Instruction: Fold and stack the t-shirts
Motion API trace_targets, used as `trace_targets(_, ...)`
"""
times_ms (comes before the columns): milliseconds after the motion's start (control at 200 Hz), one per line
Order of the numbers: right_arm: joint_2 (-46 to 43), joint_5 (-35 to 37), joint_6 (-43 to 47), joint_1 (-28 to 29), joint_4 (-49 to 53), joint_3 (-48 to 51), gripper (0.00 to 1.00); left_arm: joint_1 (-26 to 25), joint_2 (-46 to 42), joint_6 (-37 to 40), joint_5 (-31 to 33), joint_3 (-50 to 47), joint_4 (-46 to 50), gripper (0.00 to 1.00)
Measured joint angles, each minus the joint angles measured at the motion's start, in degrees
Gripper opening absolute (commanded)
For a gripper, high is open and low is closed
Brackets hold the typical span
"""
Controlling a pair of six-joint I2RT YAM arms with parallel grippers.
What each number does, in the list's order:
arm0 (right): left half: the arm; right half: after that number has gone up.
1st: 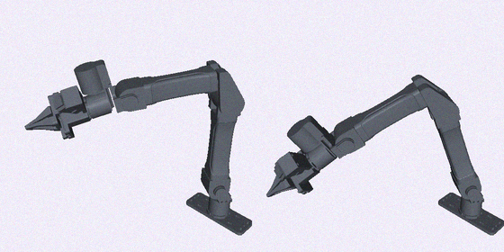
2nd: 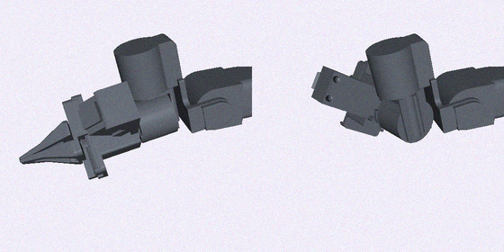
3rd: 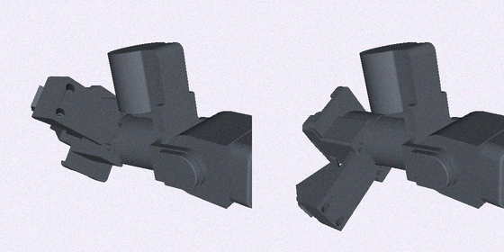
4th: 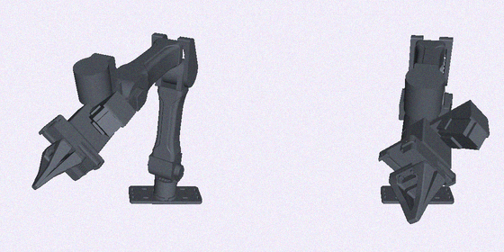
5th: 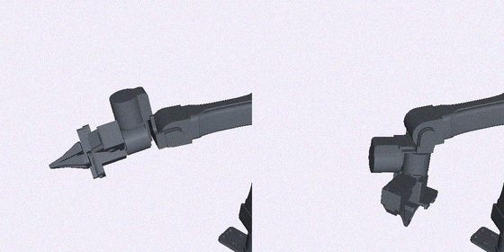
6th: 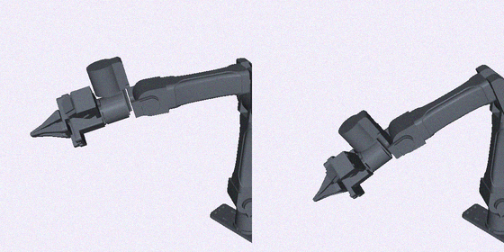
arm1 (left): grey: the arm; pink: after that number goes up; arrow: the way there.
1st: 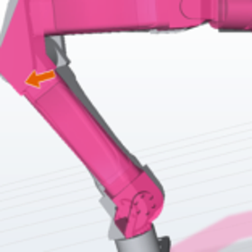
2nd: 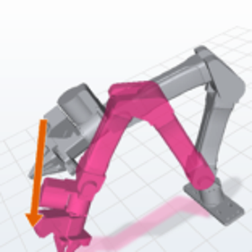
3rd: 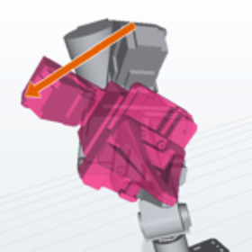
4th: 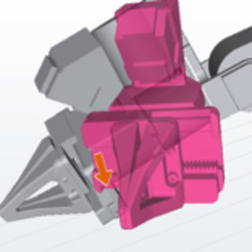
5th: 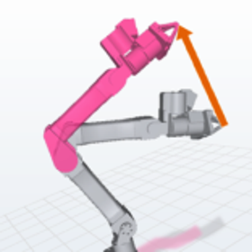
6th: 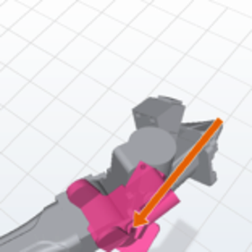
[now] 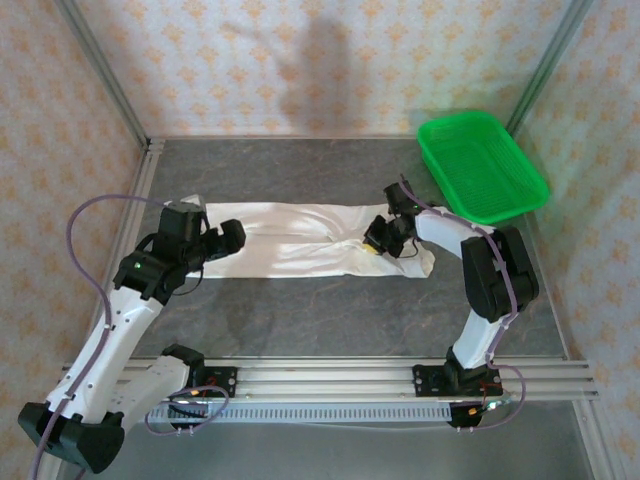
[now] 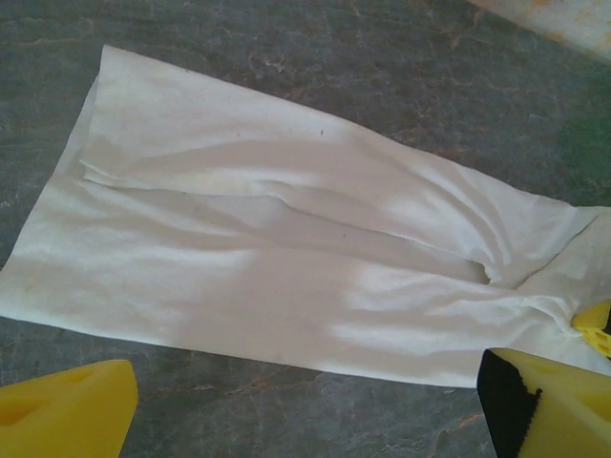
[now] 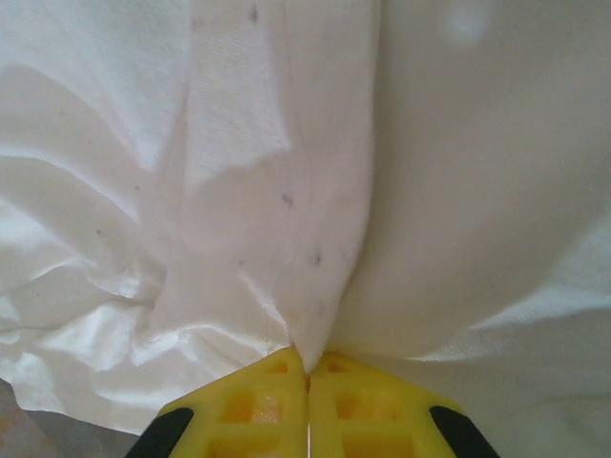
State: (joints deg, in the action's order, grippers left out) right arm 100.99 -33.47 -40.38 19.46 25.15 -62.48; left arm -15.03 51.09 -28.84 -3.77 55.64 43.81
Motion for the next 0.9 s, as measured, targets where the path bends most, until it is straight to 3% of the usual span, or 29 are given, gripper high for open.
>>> trace_targets(490, 0.81, -0.02, 2.78, -0.52, 4.28, -1.01, 0.14, 0.0, -0.11, -1.11, -0.02, -1.49, 0.13, 0.92)
trace_targets(901, 0.87, -1.03, 3.63, -0.92, 4.85, -2.19, 0.0, 0.0, -0.11, -1.11, -0.2, -1.97, 0.11, 0.92)
